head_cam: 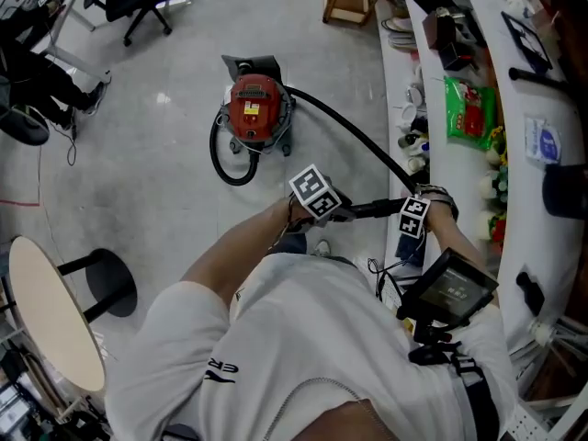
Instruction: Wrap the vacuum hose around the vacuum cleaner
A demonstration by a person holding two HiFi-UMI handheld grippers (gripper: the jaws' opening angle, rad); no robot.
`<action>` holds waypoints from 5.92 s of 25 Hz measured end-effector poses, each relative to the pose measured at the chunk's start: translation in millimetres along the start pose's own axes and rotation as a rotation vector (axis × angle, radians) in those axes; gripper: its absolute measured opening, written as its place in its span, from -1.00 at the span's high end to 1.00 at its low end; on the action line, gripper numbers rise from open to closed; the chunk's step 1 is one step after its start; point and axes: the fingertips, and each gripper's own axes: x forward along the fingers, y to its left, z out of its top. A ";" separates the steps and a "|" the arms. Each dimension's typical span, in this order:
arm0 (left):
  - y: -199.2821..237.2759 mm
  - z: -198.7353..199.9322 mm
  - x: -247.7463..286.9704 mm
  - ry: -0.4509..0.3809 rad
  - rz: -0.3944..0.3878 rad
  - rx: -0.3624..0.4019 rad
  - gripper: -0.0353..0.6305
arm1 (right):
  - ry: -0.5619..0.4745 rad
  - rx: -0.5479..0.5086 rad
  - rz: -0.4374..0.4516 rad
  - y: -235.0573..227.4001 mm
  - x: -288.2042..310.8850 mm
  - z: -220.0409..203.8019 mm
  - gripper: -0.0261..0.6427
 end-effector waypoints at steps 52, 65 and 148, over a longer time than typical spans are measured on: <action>-37.8 -417.9 -204.2 -0.213 0.557 -0.462 0.69 | -0.369 -0.279 0.082 210.5 -104.1 365.5 0.39; -6.8 -417.2 -230.7 -0.469 0.630 -0.614 0.68 | -0.482 -0.202 0.121 175.6 -144.6 453.1 0.39; 374.6 -280.9 -507.6 -0.691 0.296 -0.750 0.35 | -0.882 0.682 0.586 -149.4 -192.4 808.6 0.44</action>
